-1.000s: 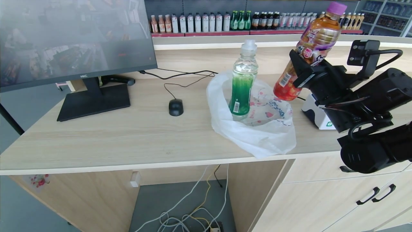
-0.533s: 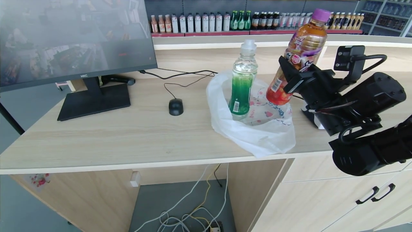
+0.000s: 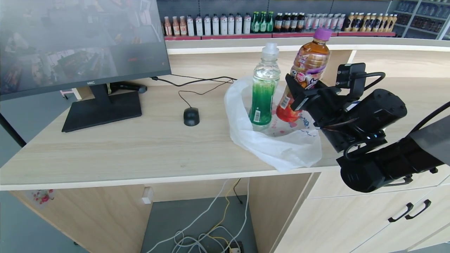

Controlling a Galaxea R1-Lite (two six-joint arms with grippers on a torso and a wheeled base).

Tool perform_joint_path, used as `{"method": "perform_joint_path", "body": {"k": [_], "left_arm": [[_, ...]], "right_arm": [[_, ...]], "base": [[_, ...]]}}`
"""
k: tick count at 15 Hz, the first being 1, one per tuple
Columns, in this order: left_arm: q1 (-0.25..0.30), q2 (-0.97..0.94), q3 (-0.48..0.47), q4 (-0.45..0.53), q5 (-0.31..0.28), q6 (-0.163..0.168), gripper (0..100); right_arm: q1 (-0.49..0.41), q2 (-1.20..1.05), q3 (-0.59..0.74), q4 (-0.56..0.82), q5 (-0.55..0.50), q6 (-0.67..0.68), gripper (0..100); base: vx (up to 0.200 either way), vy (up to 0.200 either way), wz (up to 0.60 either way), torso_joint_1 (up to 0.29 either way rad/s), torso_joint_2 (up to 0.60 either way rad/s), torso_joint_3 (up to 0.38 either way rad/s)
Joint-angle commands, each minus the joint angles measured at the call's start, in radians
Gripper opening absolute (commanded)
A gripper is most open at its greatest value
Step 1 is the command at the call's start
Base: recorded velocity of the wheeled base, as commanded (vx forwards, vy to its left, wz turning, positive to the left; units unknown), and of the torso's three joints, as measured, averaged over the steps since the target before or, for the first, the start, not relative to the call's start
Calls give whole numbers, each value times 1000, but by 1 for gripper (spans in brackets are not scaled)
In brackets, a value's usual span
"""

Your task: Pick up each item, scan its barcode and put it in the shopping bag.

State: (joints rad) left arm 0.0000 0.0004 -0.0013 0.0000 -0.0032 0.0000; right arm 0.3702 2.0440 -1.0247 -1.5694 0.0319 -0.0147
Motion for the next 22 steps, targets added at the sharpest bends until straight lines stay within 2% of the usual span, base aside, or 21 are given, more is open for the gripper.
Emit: {"method": "perform_joint_path", "body": {"k": [1,8,11,22], "left_arm": [[0,0,0,0,0,-2,100],[0,0,0,0,0,-2,100],[0,0,1,0,0,0,100],[0,0,0,0,0,0,100]], "right_arm": [[3,19,-5,-1,2,-2,0],[-25,27,0,-1,14,-48,0],[-56,38,0,-1,82,-91,0],[-76,108,-21,-1,92,-90,0]], "base": [[0,0,0,0,0,0],[0,0,0,0,0,0],[0,0,0,0,0,0],[0,0,0,0,0,0]]}}
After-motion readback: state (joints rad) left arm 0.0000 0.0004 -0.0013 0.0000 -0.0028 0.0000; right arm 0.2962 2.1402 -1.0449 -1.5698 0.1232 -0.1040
